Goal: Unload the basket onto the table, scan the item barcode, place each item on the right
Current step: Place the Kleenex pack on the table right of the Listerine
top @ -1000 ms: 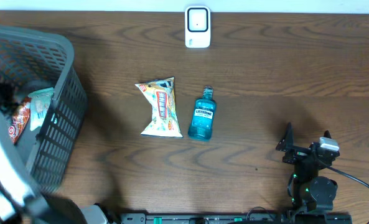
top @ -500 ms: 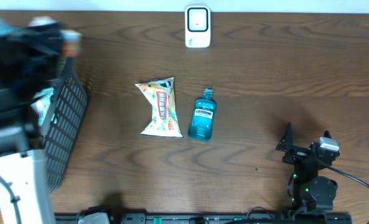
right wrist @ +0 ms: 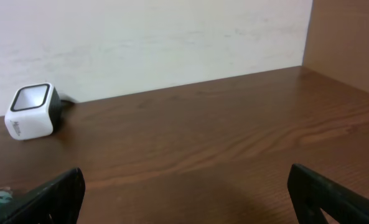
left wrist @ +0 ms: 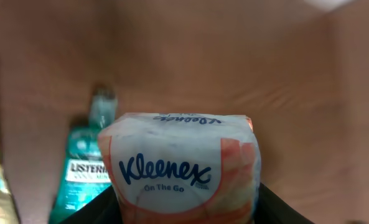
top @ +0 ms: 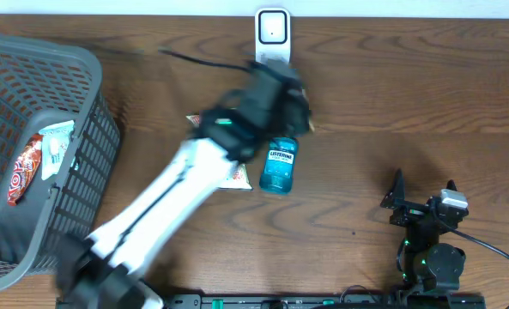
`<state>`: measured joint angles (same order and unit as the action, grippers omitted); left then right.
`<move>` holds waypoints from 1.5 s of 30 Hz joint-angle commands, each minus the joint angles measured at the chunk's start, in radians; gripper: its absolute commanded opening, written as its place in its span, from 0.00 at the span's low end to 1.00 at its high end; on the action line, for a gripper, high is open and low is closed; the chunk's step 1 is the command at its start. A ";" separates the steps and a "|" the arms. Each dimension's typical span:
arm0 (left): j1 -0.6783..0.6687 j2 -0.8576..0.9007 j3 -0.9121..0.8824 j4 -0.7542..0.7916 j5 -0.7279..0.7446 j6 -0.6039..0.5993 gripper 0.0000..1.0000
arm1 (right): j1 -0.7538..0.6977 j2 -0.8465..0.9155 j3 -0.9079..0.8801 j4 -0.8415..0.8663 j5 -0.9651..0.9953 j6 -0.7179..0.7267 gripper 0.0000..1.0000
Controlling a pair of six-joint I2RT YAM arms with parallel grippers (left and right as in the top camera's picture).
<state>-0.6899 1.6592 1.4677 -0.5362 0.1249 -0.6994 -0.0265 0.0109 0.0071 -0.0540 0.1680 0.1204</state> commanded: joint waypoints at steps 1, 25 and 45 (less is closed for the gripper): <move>-0.075 0.145 0.003 0.014 -0.089 0.038 0.52 | 0.008 -0.004 -0.002 -0.003 -0.003 -0.013 0.99; -0.151 0.405 -0.028 -0.001 -0.222 0.188 0.55 | 0.008 -0.004 -0.002 -0.003 -0.003 -0.013 0.99; -0.094 0.406 -0.051 -0.031 -0.380 0.194 0.55 | 0.008 -0.004 -0.002 -0.003 -0.003 -0.014 0.99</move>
<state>-0.8177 2.0666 1.4292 -0.5610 -0.2031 -0.5186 -0.0269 0.0109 0.0071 -0.0540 0.1680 0.1207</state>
